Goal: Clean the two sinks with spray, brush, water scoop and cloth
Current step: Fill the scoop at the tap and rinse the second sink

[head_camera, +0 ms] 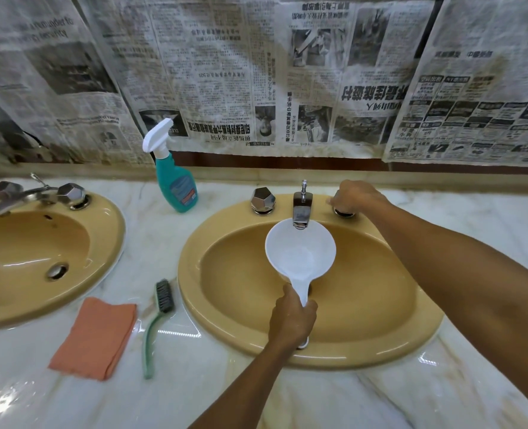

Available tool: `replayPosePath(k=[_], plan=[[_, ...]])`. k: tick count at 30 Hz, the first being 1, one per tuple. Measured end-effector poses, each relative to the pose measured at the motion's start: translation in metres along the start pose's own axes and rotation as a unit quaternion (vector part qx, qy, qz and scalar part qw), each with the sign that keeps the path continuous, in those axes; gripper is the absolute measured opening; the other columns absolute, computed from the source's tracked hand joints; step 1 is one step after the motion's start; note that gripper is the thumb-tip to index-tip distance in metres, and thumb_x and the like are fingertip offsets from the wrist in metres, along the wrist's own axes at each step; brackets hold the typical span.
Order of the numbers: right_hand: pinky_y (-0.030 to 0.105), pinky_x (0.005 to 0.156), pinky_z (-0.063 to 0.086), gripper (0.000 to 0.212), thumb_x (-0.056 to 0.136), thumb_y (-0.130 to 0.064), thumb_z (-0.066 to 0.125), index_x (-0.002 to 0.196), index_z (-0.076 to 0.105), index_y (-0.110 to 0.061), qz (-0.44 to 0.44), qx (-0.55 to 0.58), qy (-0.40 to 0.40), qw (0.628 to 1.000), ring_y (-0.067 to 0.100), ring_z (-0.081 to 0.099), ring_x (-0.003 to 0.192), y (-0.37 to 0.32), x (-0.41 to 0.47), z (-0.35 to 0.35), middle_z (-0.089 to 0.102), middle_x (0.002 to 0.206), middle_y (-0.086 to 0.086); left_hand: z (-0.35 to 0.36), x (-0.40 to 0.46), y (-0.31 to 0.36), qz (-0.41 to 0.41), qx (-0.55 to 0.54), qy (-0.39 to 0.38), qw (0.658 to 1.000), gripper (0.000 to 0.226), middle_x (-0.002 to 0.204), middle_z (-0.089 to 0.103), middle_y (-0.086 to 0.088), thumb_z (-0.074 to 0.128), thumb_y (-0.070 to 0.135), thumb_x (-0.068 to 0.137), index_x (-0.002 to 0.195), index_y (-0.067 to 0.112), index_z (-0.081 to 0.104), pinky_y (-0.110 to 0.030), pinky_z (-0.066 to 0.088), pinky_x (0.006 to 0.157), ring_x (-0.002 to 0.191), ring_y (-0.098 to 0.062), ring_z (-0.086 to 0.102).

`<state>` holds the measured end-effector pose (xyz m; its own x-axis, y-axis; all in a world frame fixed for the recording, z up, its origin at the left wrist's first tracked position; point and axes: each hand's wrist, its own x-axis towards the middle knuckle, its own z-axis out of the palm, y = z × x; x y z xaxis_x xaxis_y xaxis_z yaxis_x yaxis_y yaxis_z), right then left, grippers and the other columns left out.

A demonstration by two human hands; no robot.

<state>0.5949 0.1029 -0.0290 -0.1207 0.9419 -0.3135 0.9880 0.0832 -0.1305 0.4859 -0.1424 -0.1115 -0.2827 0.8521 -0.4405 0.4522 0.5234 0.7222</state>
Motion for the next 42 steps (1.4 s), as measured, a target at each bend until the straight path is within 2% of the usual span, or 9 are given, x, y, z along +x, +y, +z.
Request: replayPosePath(k=[1,4,10,17,20,22,25,34,42], plan=[[0.035,0.075,0.042,0.042,0.097,-0.045,0.053,0.121,0.056,-0.01,0.009,0.006,0.022,1.0,0.029,0.053,0.096,-0.002,-0.001,0.003,0.061,0.121,0.013,0.001,0.0,-0.001,-0.002,0.0,0.0,1.0,0.031,0.102,0.063,-0.003,0.05,0.031,0.089,0.117,0.02,0.044,-0.035,0.052,0.076,0.091,-0.024,0.063],[0.035,0.072,0.041,0.033,0.099,-0.035,0.053,0.12,0.057,-0.009,0.014,0.007,0.065,0.998,0.029,0.054,0.096,-0.006,-0.003,0.008,0.061,0.117,0.013,0.001,0.001,-0.001,-0.006,0.005,0.001,1.0,0.029,0.102,0.062,-0.005,0.051,0.032,0.088,0.114,0.02,0.043,-0.035,0.052,0.076,0.091,-0.026,0.062],[0.034,0.069,0.041,0.023,0.095,-0.017,0.055,0.117,0.053,-0.009,-0.006,0.005,0.053,0.999,0.027,0.05,0.088,-0.007,-0.004,0.002,0.05,0.099,0.009,0.002,0.002,-0.002,-0.006,0.001,-0.006,1.0,0.034,0.104,0.062,-0.005,0.051,0.033,0.086,0.116,0.019,0.044,-0.038,0.054,0.079,0.092,-0.027,0.062],[0.033,0.067,0.041,0.021,0.094,-0.016,0.057,0.113,0.055,-0.006,-0.014,0.011,0.055,0.998,0.027,0.051,0.086,-0.003,0.007,0.005,0.052,0.097,0.009,0.0,0.001,0.0,-0.01,-0.012,-0.005,1.0,0.031,0.101,0.062,-0.005,0.053,0.031,0.084,0.111,0.017,0.045,-0.035,0.052,0.075,0.091,-0.026,0.062],[0.032,0.069,0.045,0.033,0.092,-0.016,0.06,0.123,0.059,-0.008,-0.019,0.022,0.046,0.999,0.029,0.054,0.09,0.001,0.015,0.008,0.06,0.11,0.012,-0.002,0.001,0.0,-0.011,-0.017,-0.007,1.0,0.034,0.1,0.062,-0.004,0.053,0.031,0.082,0.112,0.019,0.045,-0.037,0.053,0.078,0.091,-0.026,0.062],[0.033,0.079,0.049,0.039,0.092,-0.017,0.059,0.131,0.058,-0.011,-0.026,0.027,0.047,0.998,0.031,0.057,0.103,0.003,0.019,0.011,0.06,0.123,0.012,-0.002,0.001,0.0,-0.012,-0.02,-0.009,1.0,0.035,0.1,0.062,-0.003,0.053,0.031,0.081,0.112,0.019,0.045,-0.037,0.054,0.078,0.091,-0.025,0.062],[0.034,0.093,0.047,0.041,0.093,-0.016,0.059,0.134,0.058,-0.016,-0.028,0.036,0.052,0.998,0.031,0.053,0.121,0.004,0.023,0.014,0.056,0.135,0.009,-0.002,0.001,0.0,-0.012,-0.024,-0.012,1.0,0.036,0.099,0.061,-0.003,0.054,0.031,0.08,0.113,0.018,0.046,-0.038,0.055,0.079,0.091,-0.025,0.062],[0.033,0.093,0.047,0.039,0.093,-0.015,0.057,0.132,0.061,-0.019,-0.024,0.035,0.055,0.998,0.029,0.052,0.121,0.005,0.027,0.015,0.056,0.136,0.006,-0.001,0.002,-0.001,-0.009,0.0,-0.009,1.0,0.034,0.106,0.061,-0.006,0.053,0.028,0.087,0.117,0.015,0.043,-0.037,0.052,0.078,0.095,-0.028,0.061],[0.034,0.094,0.047,0.041,0.094,-0.014,0.053,0.135,0.059,-0.018,-0.08,-0.027,0.047,0.995,0.031,0.052,0.122,0.01,0.023,0.015,0.057,0.138,0.008,0.0,0.004,0.0,-0.013,0.009,-0.011,1.0,0.034,0.106,0.061,-0.007,0.051,0.028,0.088,0.119,0.015,0.042,-0.037,0.053,0.078,0.095,-0.028,0.061]])
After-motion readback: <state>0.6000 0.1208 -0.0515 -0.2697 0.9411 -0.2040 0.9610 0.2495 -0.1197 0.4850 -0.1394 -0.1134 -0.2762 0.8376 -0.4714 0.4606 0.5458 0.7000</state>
